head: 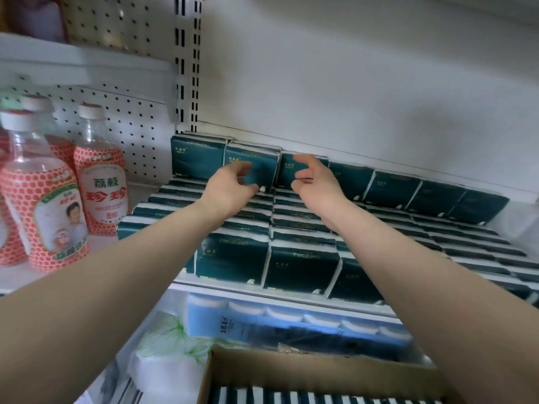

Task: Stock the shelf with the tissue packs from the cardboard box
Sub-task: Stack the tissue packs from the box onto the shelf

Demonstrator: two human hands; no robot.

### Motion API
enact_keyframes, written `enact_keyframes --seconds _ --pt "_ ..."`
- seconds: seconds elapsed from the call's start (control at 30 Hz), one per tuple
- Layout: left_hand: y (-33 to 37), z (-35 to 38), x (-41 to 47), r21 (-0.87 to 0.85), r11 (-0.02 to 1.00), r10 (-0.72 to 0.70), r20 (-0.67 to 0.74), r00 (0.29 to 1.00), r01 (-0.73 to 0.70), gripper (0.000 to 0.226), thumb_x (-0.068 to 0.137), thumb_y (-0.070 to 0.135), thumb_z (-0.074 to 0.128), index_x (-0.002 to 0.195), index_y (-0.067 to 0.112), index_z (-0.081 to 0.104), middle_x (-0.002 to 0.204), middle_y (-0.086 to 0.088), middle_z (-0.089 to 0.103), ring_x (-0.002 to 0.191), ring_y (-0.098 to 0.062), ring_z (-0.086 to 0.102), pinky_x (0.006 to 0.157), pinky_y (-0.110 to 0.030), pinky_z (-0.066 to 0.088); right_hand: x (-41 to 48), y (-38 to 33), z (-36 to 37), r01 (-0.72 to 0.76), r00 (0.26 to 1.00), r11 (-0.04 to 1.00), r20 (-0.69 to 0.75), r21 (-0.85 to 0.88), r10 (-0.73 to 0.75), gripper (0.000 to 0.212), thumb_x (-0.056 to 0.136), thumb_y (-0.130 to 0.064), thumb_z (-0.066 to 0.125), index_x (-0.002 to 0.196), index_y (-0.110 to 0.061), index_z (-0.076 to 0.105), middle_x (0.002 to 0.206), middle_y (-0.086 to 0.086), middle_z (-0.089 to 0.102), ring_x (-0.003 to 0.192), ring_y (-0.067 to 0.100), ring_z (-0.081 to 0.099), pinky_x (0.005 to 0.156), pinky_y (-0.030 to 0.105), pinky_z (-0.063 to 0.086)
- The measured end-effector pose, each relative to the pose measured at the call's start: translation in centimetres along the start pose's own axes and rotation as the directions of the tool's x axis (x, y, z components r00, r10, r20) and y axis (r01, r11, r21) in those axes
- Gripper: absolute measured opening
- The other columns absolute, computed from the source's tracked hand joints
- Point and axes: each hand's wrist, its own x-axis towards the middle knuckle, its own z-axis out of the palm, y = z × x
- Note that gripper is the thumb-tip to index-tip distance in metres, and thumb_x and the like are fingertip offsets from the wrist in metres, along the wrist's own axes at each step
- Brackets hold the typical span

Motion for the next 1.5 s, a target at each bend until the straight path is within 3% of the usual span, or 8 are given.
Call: enact_keyframes --seconds 0.33,0.47,0.77,0.93,1.07,1.2,1.33,1.5 --pt "3.1 2.6 -7.3 -0.146 0.984 0.114 0.074 0.991 -0.102 0.039 0.090 0.006 0.063 0.127 0.018 0.058 0.120 -0.001 0.062 0.111 -0.014 0.061 0.089 -0.028 0.053 -8.6 1.7 -3.4 0.040 0.998 0.997 -0.043 0.060 -0.037 0.045 0.097 -0.011 0.056 0.137 -0.032 0.051 0.116 -0.003 0.061 0.107 0.010 0.059 0.075 0.011 0.042" --pt "3.6 4.5 -11.1 -0.208 0.973 0.130 0.121 0.984 -0.103 0.034 0.089 0.003 0.063 0.117 0.019 0.059 0.110 -0.001 0.063 0.100 -0.014 0.064 0.091 -0.027 0.050 -12.8 3.3 -4.1 0.019 0.999 0.996 -0.042 0.085 -0.015 0.041 0.097 -0.010 0.059 0.133 -0.029 0.055 0.114 -0.001 0.063 0.105 0.010 0.060 0.090 0.020 0.046" --pt "-0.2 9.3 -20.3 -0.177 0.984 0.038 0.317 0.948 0.020 0.035 0.090 0.002 0.063 0.122 0.015 0.058 0.109 -0.003 0.064 0.098 -0.012 0.063 0.093 -0.023 0.050 -23.5 10.3 -4.6 -0.084 0.996 0.991 -0.030 0.105 0.087 0.032 0.091 -0.005 0.066 0.115 -0.026 0.065 0.102 0.000 0.068 0.099 0.018 0.066 0.091 0.032 0.055" --pt "-4.1 13.0 -25.1 -0.081 0.990 -0.064 0.464 0.883 0.115 0.033 0.089 0.007 0.064 0.118 0.022 0.059 0.111 0.000 0.065 0.100 -0.012 0.064 0.096 -0.028 0.050 -29.3 16.0 -3.3 -0.261 0.965 0.962 0.060 0.082 0.256 0.028 0.089 -0.003 0.066 0.105 -0.025 0.067 0.095 -0.005 0.067 0.096 0.015 0.064 0.096 0.031 0.051" --pt "-6.4 15.4 -28.2 -0.003 0.958 -0.237 0.554 0.798 0.286 0.035 0.089 0.008 0.064 0.123 0.014 0.059 0.108 -0.002 0.063 0.098 -0.018 0.062 0.089 -0.027 0.050 -32.8 20.2 -1.7 -0.484 0.872 0.872 0.119 0.067 0.475 0.026 0.089 -0.006 0.066 0.092 -0.031 0.069 0.086 0.002 0.069 0.082 0.020 0.064 0.093 0.047 0.055" --pt "-8.6 17.4 -30.8 0.105 0.912 -0.365 0.652 0.665 0.398 0.037 0.092 0.013 0.063 0.127 0.015 0.054 0.107 -0.002 0.059 0.094 -0.014 0.057 0.081 -0.023 0.045 -34.5 22.3 0.3 -0.636 0.727 0.754 0.199 -0.167 0.657 0.016 0.091 -0.013 0.062 0.105 -0.021 0.066 0.099 0.006 0.068 0.092 0.024 0.065 0.080 0.033 0.052" --pt "-11.5 19.3 -33.2 0.323 0.889 -0.453 0.717 0.529 0.324 0.045 0.092 0.018 0.063 0.135 0.017 0.048 0.127 -0.005 0.057 0.112 -0.016 0.055 0.101 -0.030 0.045 -35.5 23.4 2.4 -0.634 0.566 0.640 0.305 -0.434 0.766 0.033 0.096 -0.018 0.056 0.128 -0.008 0.055 0.122 0.013 0.063 0.110 0.028 0.061 0.082 0.028 0.047" --pt "-12.9 20.2 -34.6 0.523 0.830 -0.549 0.702 0.453 0.196 0.058 0.094 0.028 0.060 0.147 0.023 0.037 0.142 -0.004 0.050 0.123 -0.022 0.051 0.104 -0.035 0.043 -35.6 24.6 3.3 -0.606 0.420 0.526 0.322 -0.597 0.848 0.052 0.097 -0.023 0.055 0.144 -0.003 0.041 0.118 0.015 0.064 0.095 0.025 0.061 0.069 0.030 0.048"
